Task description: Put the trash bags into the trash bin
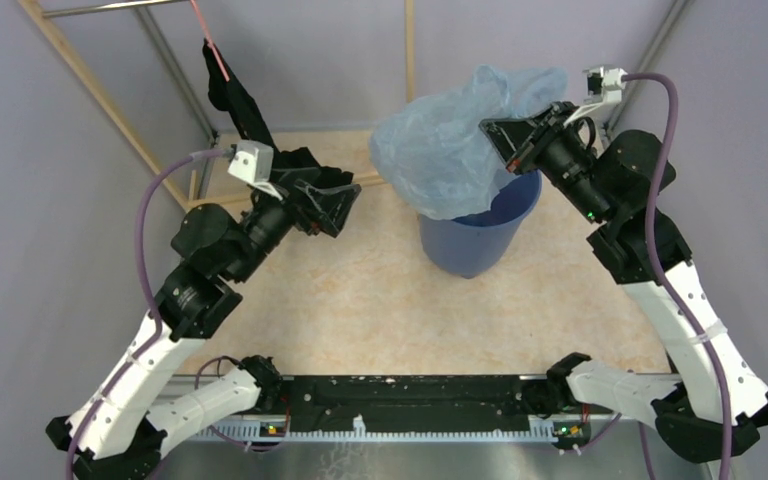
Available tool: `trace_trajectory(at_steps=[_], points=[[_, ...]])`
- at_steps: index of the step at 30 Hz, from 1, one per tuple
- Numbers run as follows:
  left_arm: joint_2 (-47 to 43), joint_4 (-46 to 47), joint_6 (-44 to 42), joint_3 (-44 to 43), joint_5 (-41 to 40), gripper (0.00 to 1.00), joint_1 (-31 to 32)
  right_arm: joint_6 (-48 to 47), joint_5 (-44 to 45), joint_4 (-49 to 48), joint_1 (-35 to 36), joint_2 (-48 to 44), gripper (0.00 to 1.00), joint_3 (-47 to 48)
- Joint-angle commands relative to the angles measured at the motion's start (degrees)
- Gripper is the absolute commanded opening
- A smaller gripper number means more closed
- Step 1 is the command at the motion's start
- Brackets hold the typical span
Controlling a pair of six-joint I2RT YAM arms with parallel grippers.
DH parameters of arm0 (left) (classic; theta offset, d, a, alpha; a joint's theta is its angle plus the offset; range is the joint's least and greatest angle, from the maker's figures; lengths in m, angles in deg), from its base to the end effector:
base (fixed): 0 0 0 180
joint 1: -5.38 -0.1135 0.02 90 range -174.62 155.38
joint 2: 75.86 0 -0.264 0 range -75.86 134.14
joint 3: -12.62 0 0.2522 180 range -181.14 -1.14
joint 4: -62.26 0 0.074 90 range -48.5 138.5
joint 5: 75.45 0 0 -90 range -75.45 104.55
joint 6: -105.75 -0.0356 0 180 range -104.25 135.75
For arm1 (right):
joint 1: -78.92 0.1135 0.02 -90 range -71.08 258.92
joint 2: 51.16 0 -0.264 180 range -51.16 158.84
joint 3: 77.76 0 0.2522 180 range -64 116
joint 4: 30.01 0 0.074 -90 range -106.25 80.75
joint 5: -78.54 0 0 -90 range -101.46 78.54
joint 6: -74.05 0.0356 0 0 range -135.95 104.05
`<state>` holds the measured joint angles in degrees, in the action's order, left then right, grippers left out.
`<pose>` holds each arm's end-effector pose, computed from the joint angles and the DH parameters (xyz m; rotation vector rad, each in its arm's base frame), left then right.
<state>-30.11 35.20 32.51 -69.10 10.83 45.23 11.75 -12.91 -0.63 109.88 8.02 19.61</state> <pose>0.1152 -0.0931 0.4677 0.2378 1.4409 -0.7672 0.1635 0.0992 0.5129 -0.0637 1.4723 0.8585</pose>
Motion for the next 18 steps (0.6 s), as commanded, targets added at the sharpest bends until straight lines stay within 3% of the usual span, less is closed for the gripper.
trace_trajectory(at_steps=[1, 9, 15, 18], points=[[2.50, 2.21, -0.09, -2.48, 1.55, 0.99, 0.23, 3.35, -6.21, -3.23, -0.29, -0.98, 0.00, 3.25], [6.56, 3.64, 0.83, -2.90, 3.40, 0.99, 0.23, 3.76, 27.38, 10.75, -0.37, -3.21, 0.00, 1.97], [13.94, 7.37, 0.73, -5.55, 8.86, 0.98, 0.27, 0.96, 35.19, 10.56, -1.26, -2.79, 0.00, -2.28], [19.51, 9.00, 0.73, -8.04, 10.07, 0.96, 0.24, -0.65, 34.98, 10.92, -1.75, -1.97, 0.00, -2.15]])
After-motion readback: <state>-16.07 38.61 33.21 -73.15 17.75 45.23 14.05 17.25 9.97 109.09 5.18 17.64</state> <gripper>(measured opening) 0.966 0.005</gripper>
